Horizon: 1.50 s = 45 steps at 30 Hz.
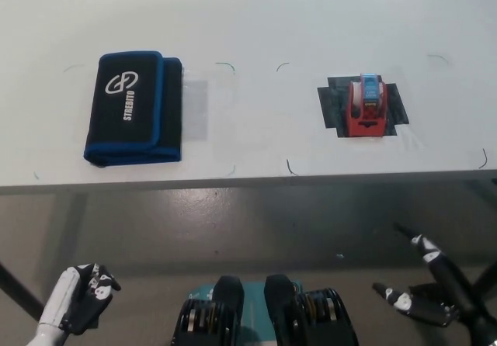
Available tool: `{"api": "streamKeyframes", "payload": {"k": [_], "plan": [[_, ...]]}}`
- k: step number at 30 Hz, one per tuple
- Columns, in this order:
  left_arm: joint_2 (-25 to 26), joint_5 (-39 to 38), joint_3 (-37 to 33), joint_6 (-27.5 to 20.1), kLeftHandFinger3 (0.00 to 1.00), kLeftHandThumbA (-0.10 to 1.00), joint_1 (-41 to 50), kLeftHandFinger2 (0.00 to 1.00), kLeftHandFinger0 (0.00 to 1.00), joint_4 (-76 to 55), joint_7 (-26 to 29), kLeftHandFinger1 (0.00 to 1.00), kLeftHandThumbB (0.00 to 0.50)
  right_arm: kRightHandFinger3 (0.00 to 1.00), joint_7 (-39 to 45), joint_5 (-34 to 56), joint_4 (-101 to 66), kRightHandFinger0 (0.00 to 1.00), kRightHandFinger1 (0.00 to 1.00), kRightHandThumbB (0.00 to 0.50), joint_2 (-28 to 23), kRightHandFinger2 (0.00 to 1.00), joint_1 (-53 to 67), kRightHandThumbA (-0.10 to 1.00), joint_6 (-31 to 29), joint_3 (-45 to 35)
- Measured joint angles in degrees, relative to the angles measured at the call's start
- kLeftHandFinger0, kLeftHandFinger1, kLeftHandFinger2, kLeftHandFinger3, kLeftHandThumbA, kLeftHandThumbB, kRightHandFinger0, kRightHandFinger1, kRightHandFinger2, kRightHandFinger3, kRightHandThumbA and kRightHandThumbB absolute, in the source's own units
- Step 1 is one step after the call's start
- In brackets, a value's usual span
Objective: Use the right hand to move the tape on the right hand side to the notebook on the left hand side
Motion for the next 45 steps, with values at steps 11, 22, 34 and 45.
{"api": "streamKeyframes", "payload": {"k": [11,22,34,45], "plan": [[-0.11,0.26,-0.05,0.02,0.22,0.41,0.07,0.06,0.02,-0.74,-0.4,0.0,0.149,1.0,-0.91,0.78,-5.44,1.0,1.0,0.362,-0.02,1.0,-11.31,0.58,2.19,-8.83],[-0.12,0.76,-0.08,0.02,0.24,0.36,-0.5,0.05,0.0,-0.74,-0.42,0.0,0.138,1.0,0.78,0.97,-0.02,1.0,1.0,0.38,-1.15,1.0,-27.88,0.61,8.3,-9.91],[-0.13,1.03,-0.05,-0.04,0.23,0.3,-0.73,0.02,0.0,-0.5,-0.43,0.0,0.109,1.0,3.0,5.09,25.41,1.0,1.0,0.394,-0.93,1.0,-41.17,0.62,8.38,-10.6],[-0.21,1.26,0.05,-0.38,0.23,0.29,-0.9,0.04,0.01,1.23,-0.36,0.0,0.118,1.0,3.73,7.74,51.66,1.0,1.0,0.438,0.82,1.0,-51.29,0.71,3.31,-10.05]]}}
